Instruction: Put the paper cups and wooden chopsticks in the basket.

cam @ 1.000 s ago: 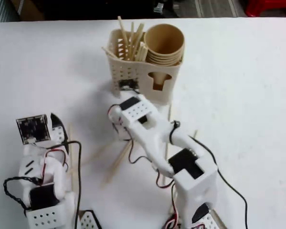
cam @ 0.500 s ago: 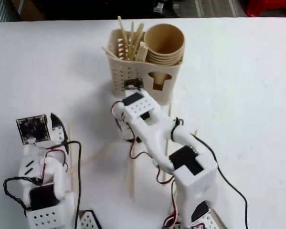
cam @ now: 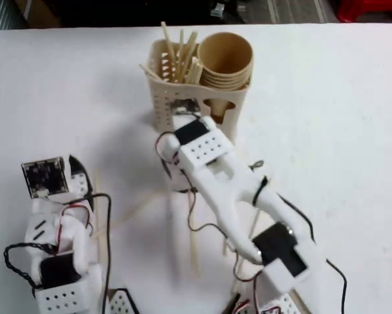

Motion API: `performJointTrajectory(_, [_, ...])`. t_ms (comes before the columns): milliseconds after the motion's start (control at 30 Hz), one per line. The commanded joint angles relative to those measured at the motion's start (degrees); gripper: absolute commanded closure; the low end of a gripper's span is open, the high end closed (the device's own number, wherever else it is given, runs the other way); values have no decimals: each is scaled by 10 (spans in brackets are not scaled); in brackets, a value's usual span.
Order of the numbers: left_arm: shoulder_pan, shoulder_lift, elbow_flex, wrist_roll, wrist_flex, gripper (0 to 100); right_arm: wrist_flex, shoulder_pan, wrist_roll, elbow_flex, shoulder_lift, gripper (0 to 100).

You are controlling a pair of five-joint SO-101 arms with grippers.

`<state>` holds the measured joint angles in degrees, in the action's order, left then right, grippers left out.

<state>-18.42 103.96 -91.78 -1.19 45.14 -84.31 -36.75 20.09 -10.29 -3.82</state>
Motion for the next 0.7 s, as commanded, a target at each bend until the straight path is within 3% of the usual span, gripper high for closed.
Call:
performJointTrajectory(0, [-6,7,4,-6,-13,926,-21,-17,-33,7,72,981])
performJointTrajectory(267, [-6,7,4,-6,-13,926,0,-87,-101,15,220,981])
performJointTrajectory(667, [-6,7,4,-6,-13,926,119,-51,-147,182,264,981])
